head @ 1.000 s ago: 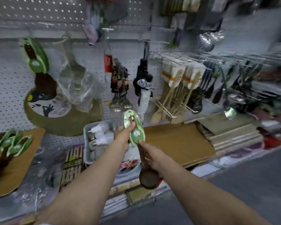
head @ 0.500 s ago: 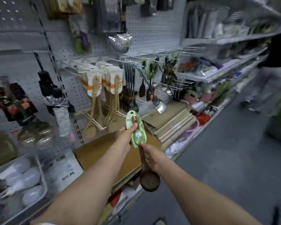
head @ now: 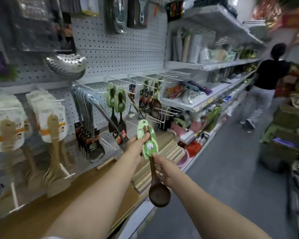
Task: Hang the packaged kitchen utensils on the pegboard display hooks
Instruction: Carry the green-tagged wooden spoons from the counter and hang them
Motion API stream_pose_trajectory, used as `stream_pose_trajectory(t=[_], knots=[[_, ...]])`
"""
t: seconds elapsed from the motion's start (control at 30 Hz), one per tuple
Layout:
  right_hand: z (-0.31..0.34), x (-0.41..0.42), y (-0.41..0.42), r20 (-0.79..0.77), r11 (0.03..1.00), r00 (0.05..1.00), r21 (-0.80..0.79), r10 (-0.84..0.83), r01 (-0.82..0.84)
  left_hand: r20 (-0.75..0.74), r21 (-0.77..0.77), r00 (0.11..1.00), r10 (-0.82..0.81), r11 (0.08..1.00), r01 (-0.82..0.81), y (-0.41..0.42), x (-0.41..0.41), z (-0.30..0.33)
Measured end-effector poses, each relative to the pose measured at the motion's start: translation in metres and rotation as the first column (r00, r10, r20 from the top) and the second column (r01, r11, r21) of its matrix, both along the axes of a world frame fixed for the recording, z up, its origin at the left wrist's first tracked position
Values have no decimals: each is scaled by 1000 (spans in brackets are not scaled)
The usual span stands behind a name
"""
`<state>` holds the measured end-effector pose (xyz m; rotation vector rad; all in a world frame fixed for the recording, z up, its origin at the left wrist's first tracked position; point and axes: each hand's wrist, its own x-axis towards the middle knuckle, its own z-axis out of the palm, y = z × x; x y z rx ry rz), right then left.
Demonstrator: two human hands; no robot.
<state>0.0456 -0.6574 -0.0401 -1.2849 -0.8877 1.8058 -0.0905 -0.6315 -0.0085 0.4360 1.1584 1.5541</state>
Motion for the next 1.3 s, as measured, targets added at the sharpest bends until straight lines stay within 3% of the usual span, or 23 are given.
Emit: stream_pose_trajectory(t=[0.27, 0.8, 1.3], knots=[[-7, 50, 130, -77, 999, 997, -43, -14, 11, -55, -13, 998, 3, 1000, -4, 128, 55, 3], [35, 112, 418, -137, 950, 941, 5, 310, -312, -93, 2, 962, 255, 967, -256, 362, 125, 60], [37, 80, 498, -243, 936, 911, -33, 334, -352, -141, 14, 919, 368, 929, -370, 439, 101, 64]])
